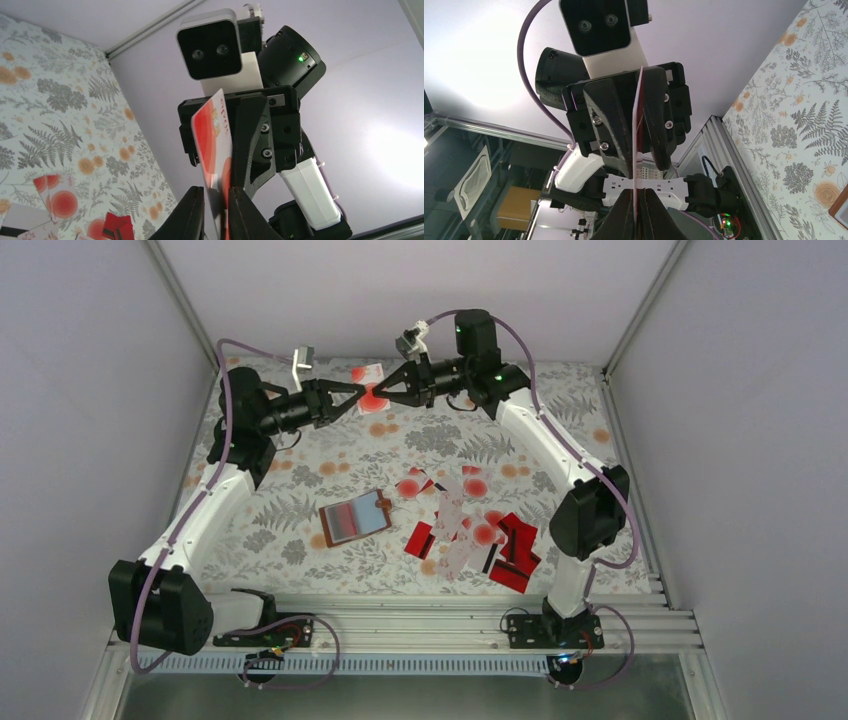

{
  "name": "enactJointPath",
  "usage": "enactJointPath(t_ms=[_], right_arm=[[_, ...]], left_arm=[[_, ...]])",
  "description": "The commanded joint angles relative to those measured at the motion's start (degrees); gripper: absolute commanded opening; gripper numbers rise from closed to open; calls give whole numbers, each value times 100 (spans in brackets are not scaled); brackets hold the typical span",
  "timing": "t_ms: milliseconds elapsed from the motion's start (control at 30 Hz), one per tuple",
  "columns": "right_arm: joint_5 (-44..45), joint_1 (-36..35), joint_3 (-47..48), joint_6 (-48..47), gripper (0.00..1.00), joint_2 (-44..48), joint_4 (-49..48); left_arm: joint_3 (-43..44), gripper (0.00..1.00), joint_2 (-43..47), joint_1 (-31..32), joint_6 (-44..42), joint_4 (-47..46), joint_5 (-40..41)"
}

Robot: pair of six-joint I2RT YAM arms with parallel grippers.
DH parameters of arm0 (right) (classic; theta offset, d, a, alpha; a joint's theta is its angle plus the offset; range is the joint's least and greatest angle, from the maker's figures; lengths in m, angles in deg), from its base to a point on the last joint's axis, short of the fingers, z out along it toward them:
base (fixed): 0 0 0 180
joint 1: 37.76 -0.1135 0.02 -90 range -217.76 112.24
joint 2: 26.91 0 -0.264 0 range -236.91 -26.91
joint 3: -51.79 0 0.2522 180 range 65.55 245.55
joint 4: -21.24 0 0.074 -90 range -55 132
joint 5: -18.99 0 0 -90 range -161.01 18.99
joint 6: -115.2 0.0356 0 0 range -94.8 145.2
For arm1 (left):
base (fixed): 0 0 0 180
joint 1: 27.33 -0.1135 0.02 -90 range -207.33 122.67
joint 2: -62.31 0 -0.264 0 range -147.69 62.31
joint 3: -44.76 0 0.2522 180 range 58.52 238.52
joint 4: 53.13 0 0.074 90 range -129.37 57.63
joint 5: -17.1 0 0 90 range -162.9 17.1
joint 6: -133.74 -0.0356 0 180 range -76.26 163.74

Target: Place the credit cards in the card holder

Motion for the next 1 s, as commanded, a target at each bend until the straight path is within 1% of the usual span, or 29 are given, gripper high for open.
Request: enactJointPath(t_ms=[0, 100, 133, 300, 333, 367, 400, 467, 500, 533, 667, 967], right_arm=[[-154, -58, 198, -78, 4, -38, 92], [-155, -57, 202, -78, 4, -49, 92], [-158, -54, 207, -78, 4, -53, 90], [-132, -55, 247, -258, 5, -118, 345], [-96, -59, 295, -393, 12, -151, 539], [-9, -59, 370, -590, 22, -200, 814], [115, -62, 453, -807, 33, -245, 1112], [281, -54, 378, -1012, 50, -250, 1321], [354, -55, 257, -1055, 55, -225, 1325], [444, -54, 142, -1101, 58, -196, 1345], [788, -61, -266, -1568, 60, -214, 1710], [1524, -240, -927, -2638, 60, -455, 2401]], left_arm=[[71, 12, -24, -28, -169, 227, 72], [78, 8, -27, -27, -182, 275, 72], [87, 4, -28, -27, -186, 289, 72], [119, 2, 8, -28, -297, 541, 178], [168, 2, 19, -24, -373, 745, 249], [245, 2, 33, -22, -579, 1050, 358], [357, 2, 56, -27, -807, 1442, 491], [559, 2, 106, -28, -1274, 2319, 866], [635, 2, 136, -28, -1498, 2699, 1019], [660, 2, 179, -28, -1678, 3065, 1168], [444, 2, 494, -73, -2201, 4116, 1665], [-562, 2, 1227, -151, -3109, 5735, 2059]])
